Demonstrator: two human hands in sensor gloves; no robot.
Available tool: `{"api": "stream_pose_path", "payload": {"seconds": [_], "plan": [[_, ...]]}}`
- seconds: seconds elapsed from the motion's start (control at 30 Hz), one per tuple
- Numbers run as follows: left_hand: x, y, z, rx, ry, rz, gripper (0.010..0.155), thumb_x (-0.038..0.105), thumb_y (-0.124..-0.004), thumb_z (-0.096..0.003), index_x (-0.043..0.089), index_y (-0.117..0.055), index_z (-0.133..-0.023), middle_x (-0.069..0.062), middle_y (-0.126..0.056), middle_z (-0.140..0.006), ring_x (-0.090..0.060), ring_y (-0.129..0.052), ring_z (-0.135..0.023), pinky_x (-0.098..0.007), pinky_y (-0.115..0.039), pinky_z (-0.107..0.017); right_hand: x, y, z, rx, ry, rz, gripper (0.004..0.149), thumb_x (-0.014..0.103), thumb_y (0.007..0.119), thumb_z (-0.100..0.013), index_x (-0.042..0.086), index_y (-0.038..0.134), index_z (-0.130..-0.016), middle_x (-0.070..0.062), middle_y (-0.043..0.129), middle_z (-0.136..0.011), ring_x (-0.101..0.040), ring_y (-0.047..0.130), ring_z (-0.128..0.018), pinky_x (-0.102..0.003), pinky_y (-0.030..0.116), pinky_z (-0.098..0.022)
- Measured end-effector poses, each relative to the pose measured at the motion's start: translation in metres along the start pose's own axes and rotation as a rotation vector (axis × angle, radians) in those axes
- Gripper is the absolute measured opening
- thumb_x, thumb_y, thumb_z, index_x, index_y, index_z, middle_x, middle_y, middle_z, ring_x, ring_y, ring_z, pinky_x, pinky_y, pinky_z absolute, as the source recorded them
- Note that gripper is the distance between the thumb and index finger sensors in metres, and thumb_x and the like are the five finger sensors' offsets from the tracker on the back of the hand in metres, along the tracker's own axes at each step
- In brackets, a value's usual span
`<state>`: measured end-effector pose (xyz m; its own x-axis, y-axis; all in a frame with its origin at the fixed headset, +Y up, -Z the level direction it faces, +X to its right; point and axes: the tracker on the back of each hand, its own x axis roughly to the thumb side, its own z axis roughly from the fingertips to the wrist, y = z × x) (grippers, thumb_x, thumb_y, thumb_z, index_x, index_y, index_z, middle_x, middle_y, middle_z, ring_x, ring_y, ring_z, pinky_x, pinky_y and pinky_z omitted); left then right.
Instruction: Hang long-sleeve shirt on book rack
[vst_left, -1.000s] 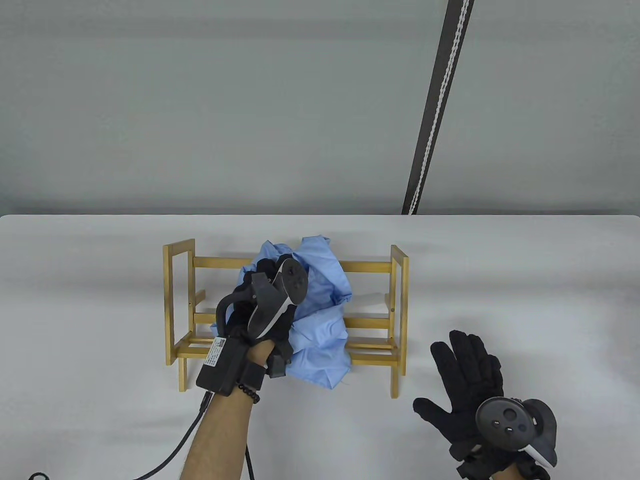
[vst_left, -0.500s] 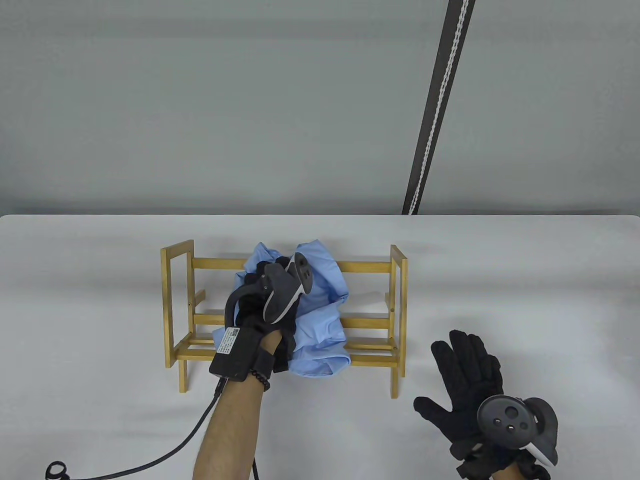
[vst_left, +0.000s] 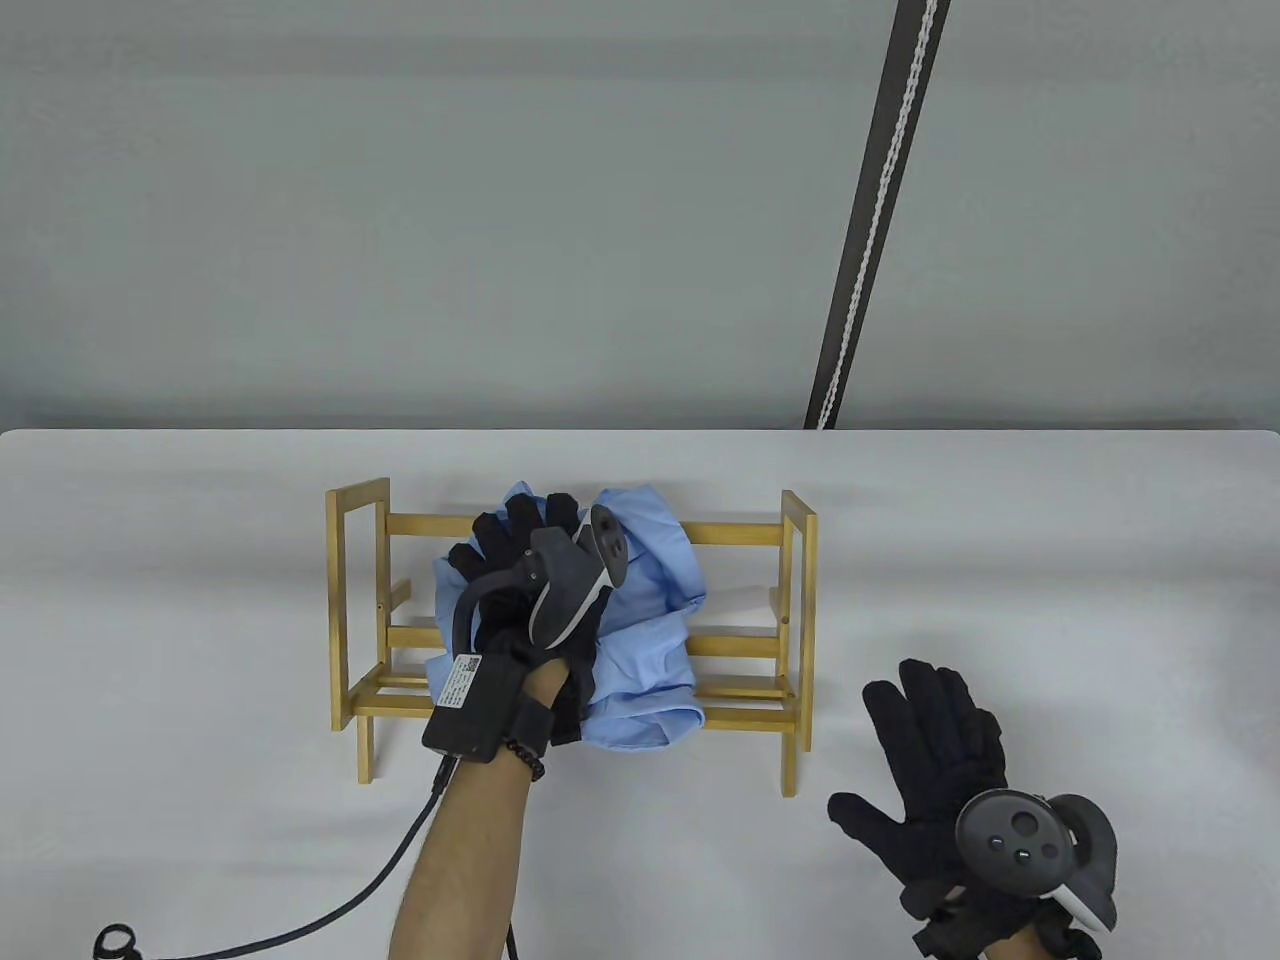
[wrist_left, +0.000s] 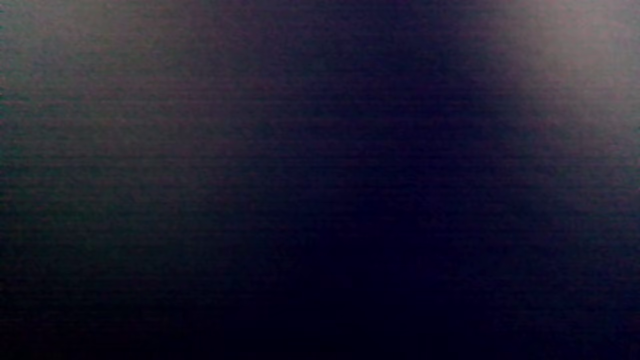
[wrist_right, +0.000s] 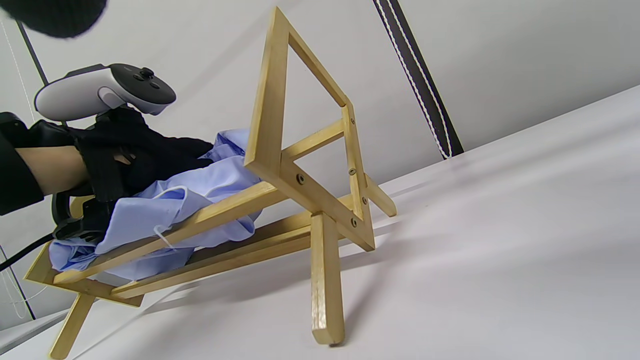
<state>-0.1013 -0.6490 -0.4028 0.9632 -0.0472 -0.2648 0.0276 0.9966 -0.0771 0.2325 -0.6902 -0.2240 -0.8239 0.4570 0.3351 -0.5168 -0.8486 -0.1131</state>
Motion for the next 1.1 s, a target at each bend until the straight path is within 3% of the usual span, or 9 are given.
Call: {"api": "stream_pose_path", "payload": {"seconds": [0.13,0.4,0.7,1.1], "plan": [[-0.007,0.005,0.003,0.007,-0.011,0.050,0.088,0.073,-0.063,-0.0370,0.045,-0.028,-0.113,0.003,-0.033,-0.132,-0.039,-0.043,-0.121,-0.069,-0.039,-0.082,0.000,0.000,0.000,0.001,-0.002,0.001,0.092,0.076,0.067,-0.039,0.029,0.031,-0.110,-0.016,0.025,-0.119,-0.049,0.024,-0.110,-0.075,0.028,-0.070],[-0.017,0.016,0.012,0.033,-0.052,0.117,0.087,0.071,-0.063,-0.0369,0.045,-0.030,-0.113,0.005,-0.031,-0.132,-0.037,-0.037,-0.121,-0.064,-0.031,-0.082,0.001,0.001,0.000,0.003,-0.004,0.007,0.092,0.075,0.067,-0.039,0.029,0.031,-0.110,-0.016,0.025,-0.119,-0.049,0.024,-0.110,-0.075,0.028,-0.070],[-0.020,0.029,0.039,0.120,-0.146,0.094,0.087,0.072,-0.062,-0.0371,0.044,-0.031,-0.113,0.005,-0.033,-0.131,-0.038,-0.039,-0.120,-0.064,-0.033,-0.081,0.002,0.002,0.000,0.004,-0.004,0.016,0.092,0.075,0.067,-0.039,0.029,0.031,-0.110,-0.016,0.025,-0.119,-0.049,0.024,-0.110,-0.075,0.028,-0.070],[-0.022,0.032,0.077,0.150,-0.239,0.100,0.087,0.072,-0.062,-0.0371,0.044,-0.032,-0.113,0.005,-0.033,-0.131,-0.039,-0.039,-0.120,-0.064,-0.033,-0.080,0.004,0.004,0.000,0.005,-0.004,0.034,0.092,0.075,0.067,-0.039,0.029,0.031,-0.110,-0.016,0.025,-0.119,-0.049,0.024,-0.110,-0.075,0.029,-0.070]]}}
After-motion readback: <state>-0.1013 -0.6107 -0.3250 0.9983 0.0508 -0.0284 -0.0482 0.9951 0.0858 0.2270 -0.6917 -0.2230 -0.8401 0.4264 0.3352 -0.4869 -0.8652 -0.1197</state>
